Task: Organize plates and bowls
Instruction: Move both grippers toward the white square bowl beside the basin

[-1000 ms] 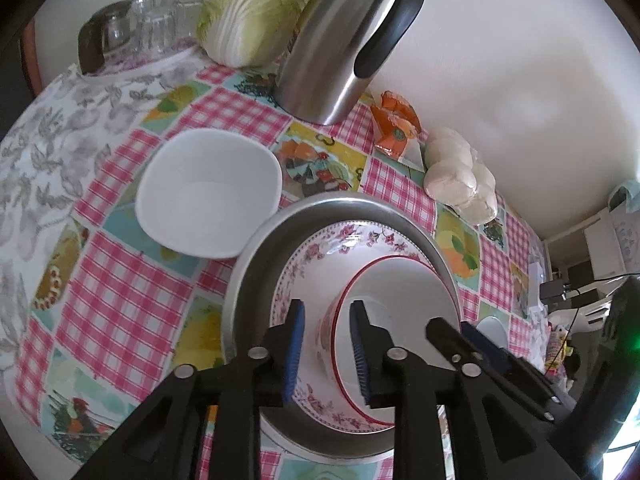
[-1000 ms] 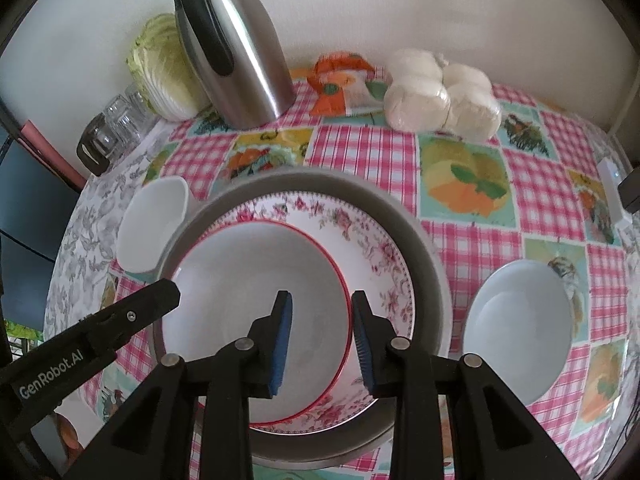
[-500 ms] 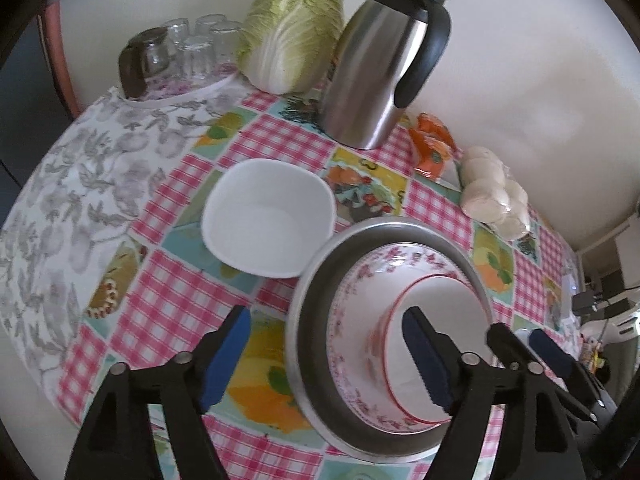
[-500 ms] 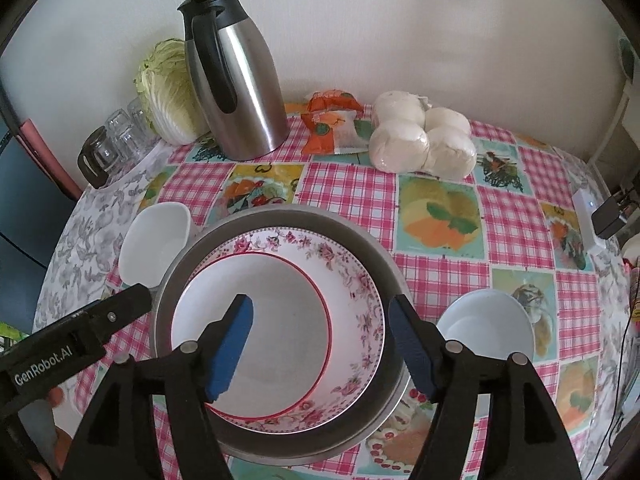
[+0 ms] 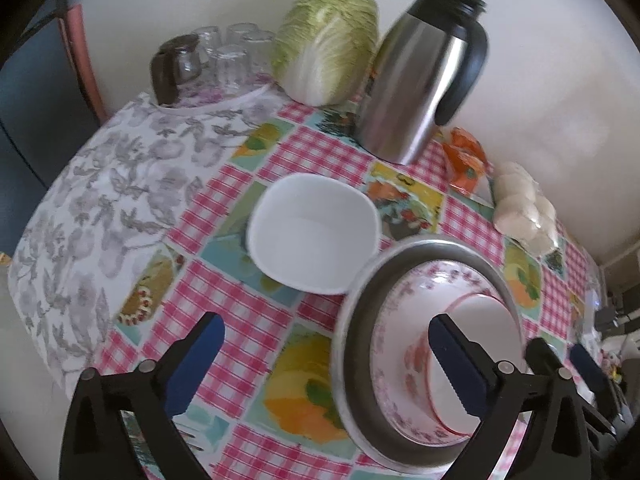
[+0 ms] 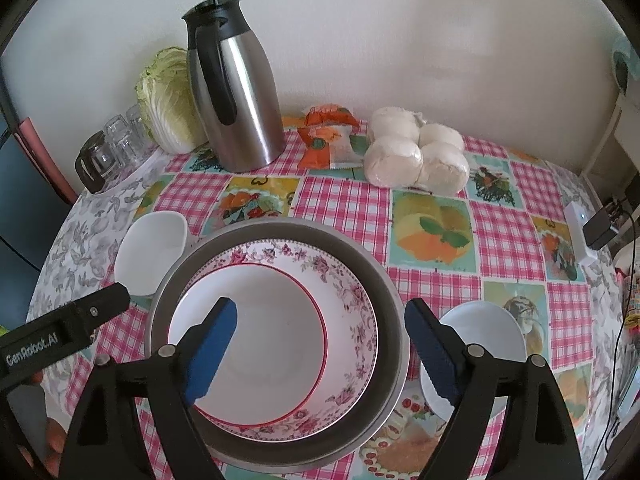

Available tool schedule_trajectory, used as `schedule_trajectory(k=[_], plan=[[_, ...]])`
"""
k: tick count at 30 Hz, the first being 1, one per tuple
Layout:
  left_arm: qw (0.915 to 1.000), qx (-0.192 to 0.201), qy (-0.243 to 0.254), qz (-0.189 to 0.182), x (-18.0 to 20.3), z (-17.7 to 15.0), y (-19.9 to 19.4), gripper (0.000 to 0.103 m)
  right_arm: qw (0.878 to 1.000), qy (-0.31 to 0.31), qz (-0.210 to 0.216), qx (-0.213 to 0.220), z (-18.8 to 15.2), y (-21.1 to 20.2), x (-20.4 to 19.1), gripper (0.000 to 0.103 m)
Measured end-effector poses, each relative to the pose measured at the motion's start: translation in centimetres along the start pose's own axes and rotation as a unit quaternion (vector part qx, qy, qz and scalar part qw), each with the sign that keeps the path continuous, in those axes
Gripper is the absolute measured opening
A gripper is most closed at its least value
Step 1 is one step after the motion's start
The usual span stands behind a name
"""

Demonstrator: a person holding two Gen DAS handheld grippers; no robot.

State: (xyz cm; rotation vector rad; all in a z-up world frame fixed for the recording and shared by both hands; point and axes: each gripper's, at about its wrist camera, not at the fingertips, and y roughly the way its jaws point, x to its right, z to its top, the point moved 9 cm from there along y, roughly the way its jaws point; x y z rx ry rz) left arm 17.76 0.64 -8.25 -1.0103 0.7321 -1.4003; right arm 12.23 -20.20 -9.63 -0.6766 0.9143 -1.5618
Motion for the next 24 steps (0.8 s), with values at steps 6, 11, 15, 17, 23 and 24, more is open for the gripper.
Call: schedule_trajectory(k=[6,11,15,17,23,24], plan=[[0.9991,0.022,-0.008,0.036,-2.4,1.1,-0.2,0.103,1.0,-0.011,-0.007,0.017,0.3,-0.4,-0.6,0.094],[0.9982,0.033,-0.016,0.048,-3.8,1.8,-0.3,0.103,0.999,-0.023,-0.012,0.025,0.3,-0.2,-1.4,0.094],[0.9976,0.035,-0.031,0.051,-5.3,2.4,0.0,0.103,0.999,-0.027,-0.011,0.033,0.4,-0.4,-2.3,0.094],[0.9972,0.035,-0.039,0.053,-5.9,2.6,0.2,0.103,0.999,-0.026,-0.009,0.034,0.4,-0.4,-2.7,0.095],[0.9962,0.035,-0.058,0.054,-7.9,3.2,0.8,0.103,0.999,-0.026,0.002,0.031,0.3,0.0,-4.2,0.095],[0.9961,0.035,-0.062,0.053,-8.1,3.4,0.8,0.103,0.999,-0.024,0.006,0.03,0.2,0.0,-4.5,0.095]])
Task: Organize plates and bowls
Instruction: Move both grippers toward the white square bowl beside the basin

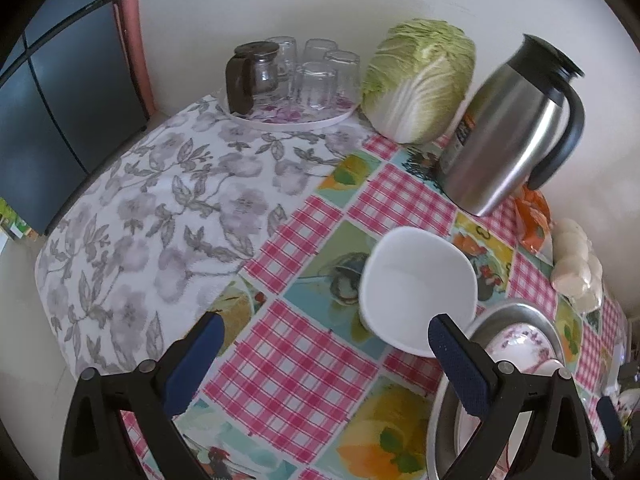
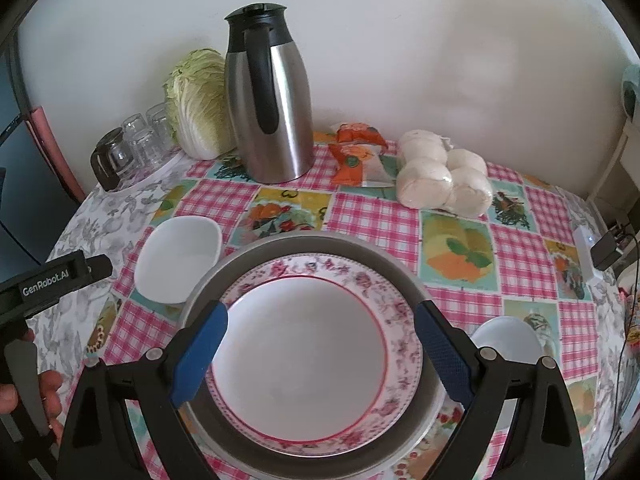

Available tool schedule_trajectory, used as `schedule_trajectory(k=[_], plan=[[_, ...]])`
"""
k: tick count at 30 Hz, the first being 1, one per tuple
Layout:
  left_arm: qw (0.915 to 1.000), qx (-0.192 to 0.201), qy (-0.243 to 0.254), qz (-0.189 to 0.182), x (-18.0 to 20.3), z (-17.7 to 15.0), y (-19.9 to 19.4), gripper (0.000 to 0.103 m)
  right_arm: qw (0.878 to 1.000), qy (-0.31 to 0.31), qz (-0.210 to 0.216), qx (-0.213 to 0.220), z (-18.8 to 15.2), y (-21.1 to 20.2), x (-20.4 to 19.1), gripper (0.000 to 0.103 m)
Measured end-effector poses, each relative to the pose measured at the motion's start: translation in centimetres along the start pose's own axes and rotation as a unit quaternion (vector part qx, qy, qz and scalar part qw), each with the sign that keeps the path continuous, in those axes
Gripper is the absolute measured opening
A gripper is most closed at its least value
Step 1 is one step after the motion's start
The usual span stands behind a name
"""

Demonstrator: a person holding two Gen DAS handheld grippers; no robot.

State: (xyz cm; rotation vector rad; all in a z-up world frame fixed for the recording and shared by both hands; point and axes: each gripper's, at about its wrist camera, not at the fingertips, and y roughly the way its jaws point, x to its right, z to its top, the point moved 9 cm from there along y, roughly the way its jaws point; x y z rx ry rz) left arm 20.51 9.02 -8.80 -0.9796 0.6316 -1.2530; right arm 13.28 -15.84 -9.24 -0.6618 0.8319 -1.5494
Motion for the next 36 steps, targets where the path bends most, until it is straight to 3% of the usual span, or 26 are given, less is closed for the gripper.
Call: schedule_trajectory(k=[10,15,21,26,32,36], plan=[[0.9989,-0.009,-0.037,-0.027,-1.8,1.0,1.7,0.103,0.997,0.044,0.069,-0.003,0.2,-0.2,-3.3,0.095],[0.9979,-0.012,-0.046,-0.043,-2.0,1.6,2.6,0.103,0.996,0.056,0.071,-0.003,0.8,0.0,-4.0,0.095],[0.9961,-0.023,-0.065,-0.055,-2.8,1.9,4.0,0.103,0.993,0.069,0.088,-0.047,2.7,1.7,-5.6,0.095],[0.9933,-0.035,-0.084,-0.071,-3.4,2.3,5.2,0.103,0.992,0.047,0.067,-0.101,4.4,3.5,-7.2,0.095],[0.9897,-0.067,-0.093,-0.085,-3.5,2.0,7.0,0.103,0.983,0.064,0.05,-0.164,5.2,5.9,-8.5,0.095],[0.9874,-0.082,-0.098,-0.093,-3.5,1.7,7.9,0.103,0.985,0.022,0.009,-0.17,6.0,7.2,-9.4,0.095]])
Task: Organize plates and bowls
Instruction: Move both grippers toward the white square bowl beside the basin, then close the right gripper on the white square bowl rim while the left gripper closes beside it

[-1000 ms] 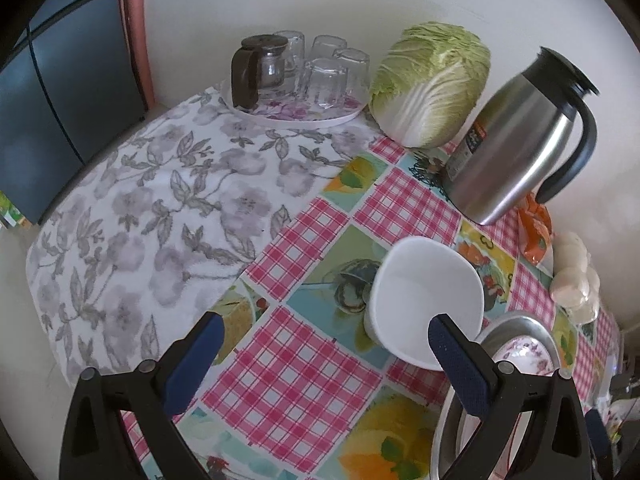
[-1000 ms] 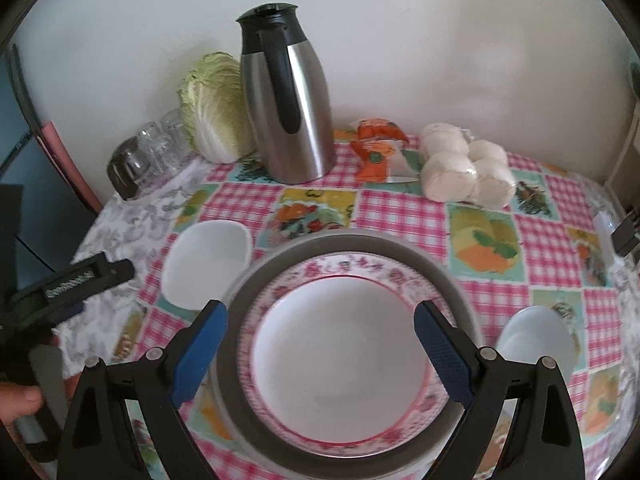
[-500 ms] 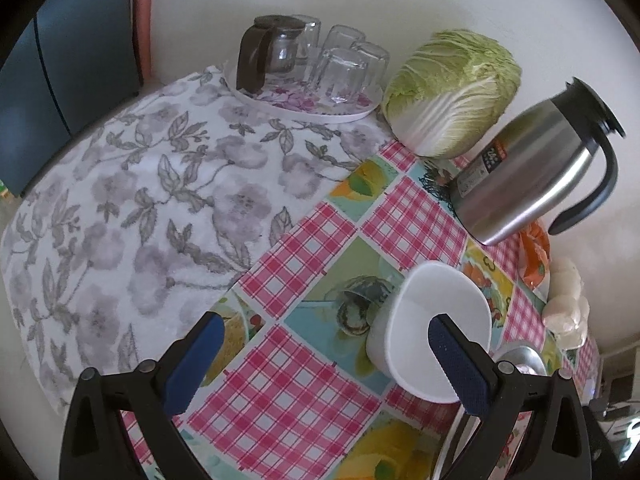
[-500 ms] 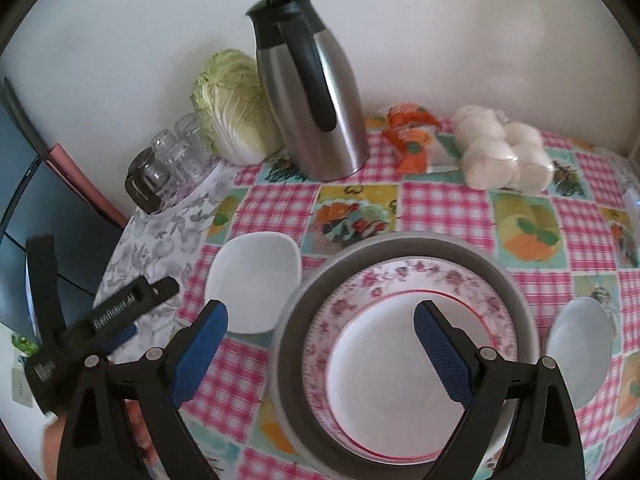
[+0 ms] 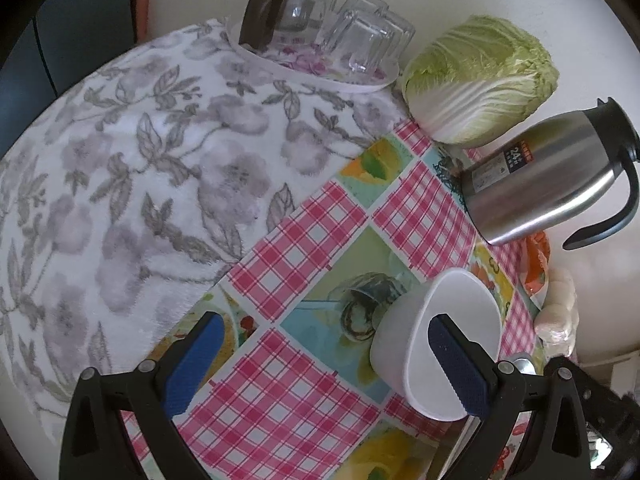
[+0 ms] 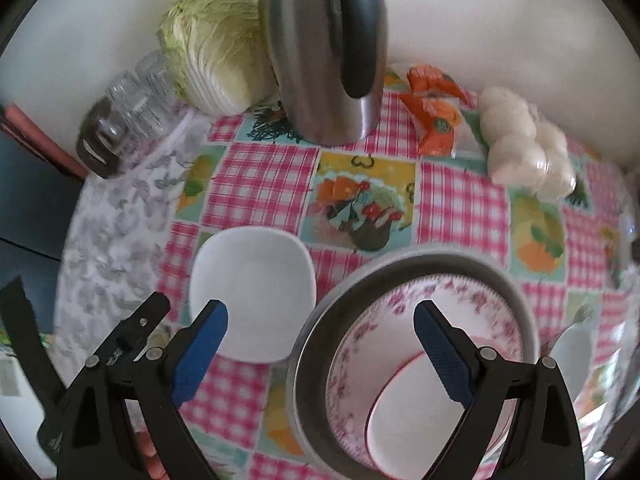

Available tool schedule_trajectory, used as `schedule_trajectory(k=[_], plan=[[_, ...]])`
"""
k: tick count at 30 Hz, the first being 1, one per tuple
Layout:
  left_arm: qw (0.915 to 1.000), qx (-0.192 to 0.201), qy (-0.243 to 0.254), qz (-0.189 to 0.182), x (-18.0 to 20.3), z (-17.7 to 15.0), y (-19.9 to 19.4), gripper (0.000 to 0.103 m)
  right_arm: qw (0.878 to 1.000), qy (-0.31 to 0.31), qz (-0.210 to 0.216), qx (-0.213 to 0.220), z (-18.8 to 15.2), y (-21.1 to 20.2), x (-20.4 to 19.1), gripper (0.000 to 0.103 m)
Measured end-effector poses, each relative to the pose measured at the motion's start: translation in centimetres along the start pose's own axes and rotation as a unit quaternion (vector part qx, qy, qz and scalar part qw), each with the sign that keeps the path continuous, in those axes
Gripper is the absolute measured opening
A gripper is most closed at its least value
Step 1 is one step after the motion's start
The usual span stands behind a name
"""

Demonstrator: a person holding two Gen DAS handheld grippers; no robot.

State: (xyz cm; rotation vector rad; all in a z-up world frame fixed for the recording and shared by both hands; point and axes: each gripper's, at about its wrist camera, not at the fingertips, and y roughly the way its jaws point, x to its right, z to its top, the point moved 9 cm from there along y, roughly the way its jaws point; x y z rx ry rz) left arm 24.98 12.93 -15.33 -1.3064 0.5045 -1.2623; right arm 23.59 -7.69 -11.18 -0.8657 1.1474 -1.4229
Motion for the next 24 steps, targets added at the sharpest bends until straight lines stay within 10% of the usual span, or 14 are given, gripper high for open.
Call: schedule_trajectory(k=[9,24], plan=[[0.9994,-0.028,0.007,-0.02,1.1,-0.7,1.8,0.091,0.999,-0.035,-0.022,-0.006,1.3,2.9,-1.3,0.068],[0.995,-0.076,0.036,-0.054,4.1,-2.9,5.3,0.036,0.999,-0.033,-0.021,-0.02,2.0,7.0,-1.0,0.02]])
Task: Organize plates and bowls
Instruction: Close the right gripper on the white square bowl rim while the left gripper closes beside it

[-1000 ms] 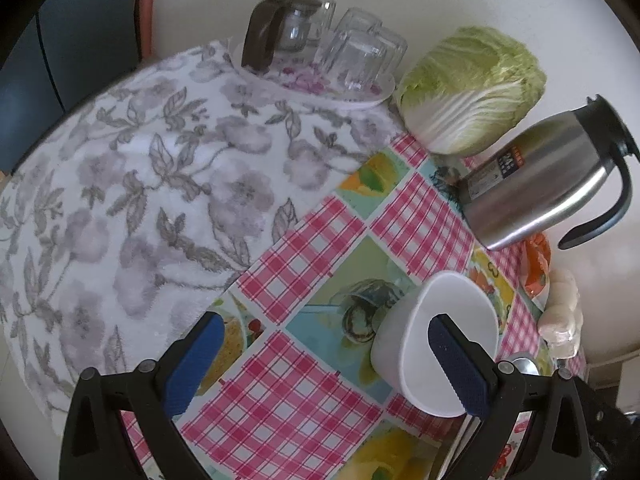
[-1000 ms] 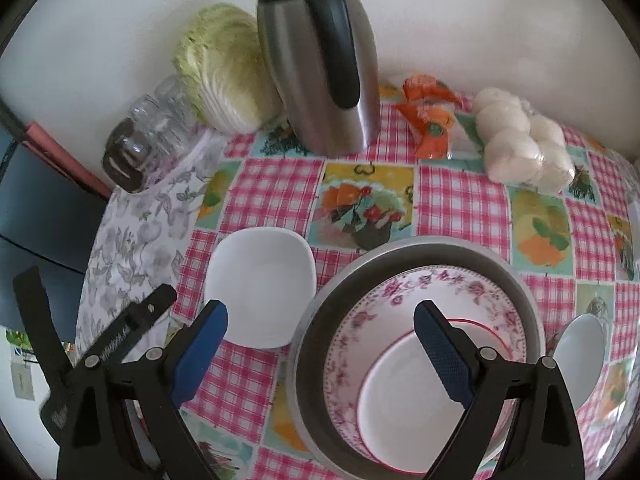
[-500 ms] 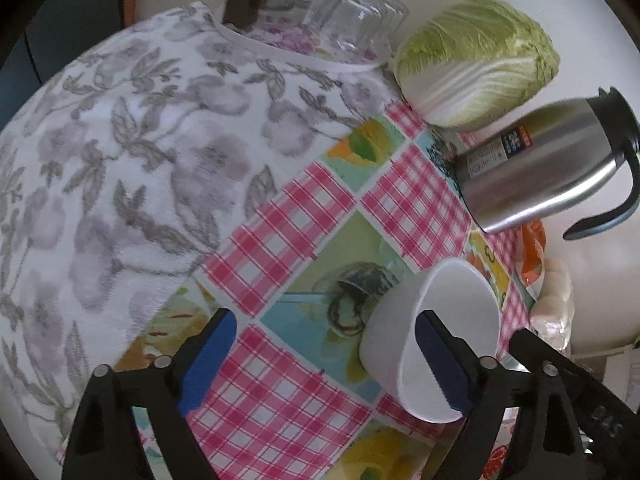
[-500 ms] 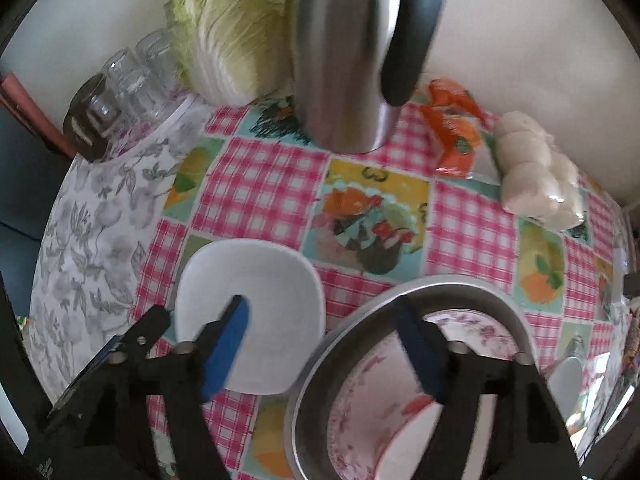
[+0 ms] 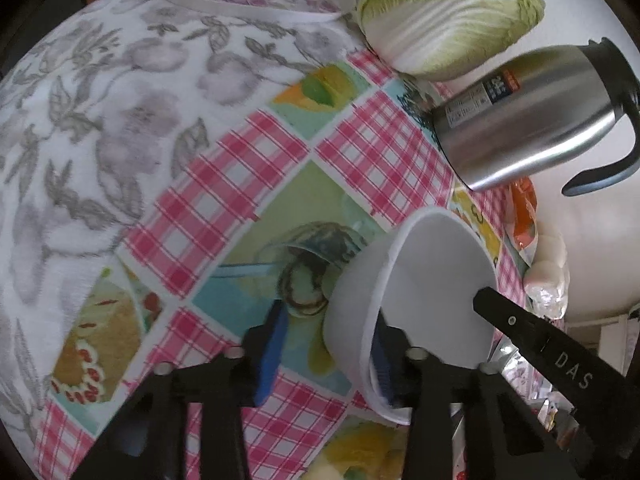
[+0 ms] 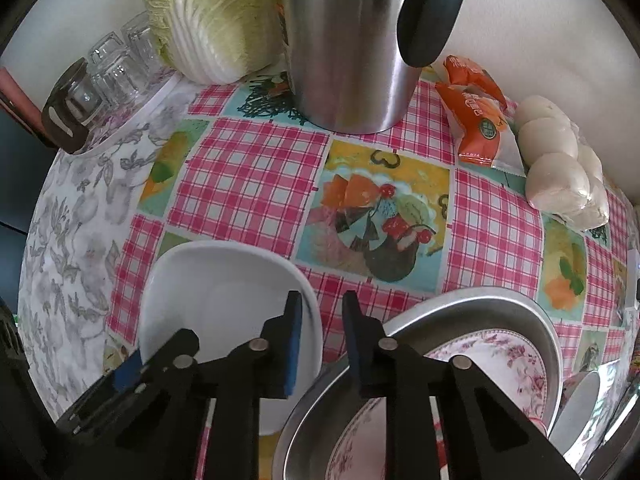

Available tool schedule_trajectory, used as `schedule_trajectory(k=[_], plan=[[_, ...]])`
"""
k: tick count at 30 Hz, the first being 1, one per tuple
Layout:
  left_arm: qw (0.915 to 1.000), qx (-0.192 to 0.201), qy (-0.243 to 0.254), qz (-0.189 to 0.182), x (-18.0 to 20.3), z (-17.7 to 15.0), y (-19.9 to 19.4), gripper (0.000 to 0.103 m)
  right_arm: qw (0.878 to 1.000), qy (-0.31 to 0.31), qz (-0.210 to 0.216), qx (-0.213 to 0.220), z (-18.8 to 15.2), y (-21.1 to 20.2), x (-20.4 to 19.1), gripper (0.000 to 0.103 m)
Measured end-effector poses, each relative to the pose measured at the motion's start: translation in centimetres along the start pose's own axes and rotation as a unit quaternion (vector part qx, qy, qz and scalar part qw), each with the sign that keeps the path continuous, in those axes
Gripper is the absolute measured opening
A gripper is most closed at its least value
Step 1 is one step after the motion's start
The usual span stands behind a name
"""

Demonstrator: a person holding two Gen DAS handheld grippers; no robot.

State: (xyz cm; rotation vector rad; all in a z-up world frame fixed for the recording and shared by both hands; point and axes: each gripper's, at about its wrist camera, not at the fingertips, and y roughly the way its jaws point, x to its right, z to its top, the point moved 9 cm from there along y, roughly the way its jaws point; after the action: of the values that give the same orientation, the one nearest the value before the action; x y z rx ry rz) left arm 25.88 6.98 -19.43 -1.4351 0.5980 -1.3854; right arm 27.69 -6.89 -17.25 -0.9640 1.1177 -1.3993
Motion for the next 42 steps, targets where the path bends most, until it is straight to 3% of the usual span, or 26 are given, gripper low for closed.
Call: schedule_trajectory(k=[2,12,18,20,25,35,42], plan=[[1.0,0.001,0.0,-0.003,0.1,0.0,0.2,0.031,1.0,-0.002,0.005,0.0,0.0,0.3,-0.2,0.018],[0.9992,0.027,-0.021,0.021,-1.5,0.4,-0.6,0.024,1.0,-0.019,0.008,-0.015,-1.0,1.9,-1.4,0.015],[0.9986,0.03,-0.041,0.017,-2.7,0.6,-0.8,0.023,0.999,-0.041,0.013,-0.02,-1.5,2.2,-3.1,0.014],[0.9988,0.028,-0.039,0.01,-2.6,0.5,-0.9,0.014,0.999,-0.048,0.012,-0.021,-1.6,2.3,-3.6,0.012],[0.9993,0.021,-0.03,0.008,-2.3,0.2,-1.0,0.012,0.998,-0.052,0.016,-0.014,-1.8,2.0,-4.0,0.009],[0.998,0.057,-0.006,-0.025,0.6,0.5,-5.3,0.013,0.998,-0.046,0.038,0.032,-2.2,-3.7,-2.9,0.009],[0.9939,0.094,0.043,-0.038,4.8,-0.7,-9.8,0.013,0.996,-0.029,0.05,0.069,-2.6,-8.9,-1.2,0.009]])
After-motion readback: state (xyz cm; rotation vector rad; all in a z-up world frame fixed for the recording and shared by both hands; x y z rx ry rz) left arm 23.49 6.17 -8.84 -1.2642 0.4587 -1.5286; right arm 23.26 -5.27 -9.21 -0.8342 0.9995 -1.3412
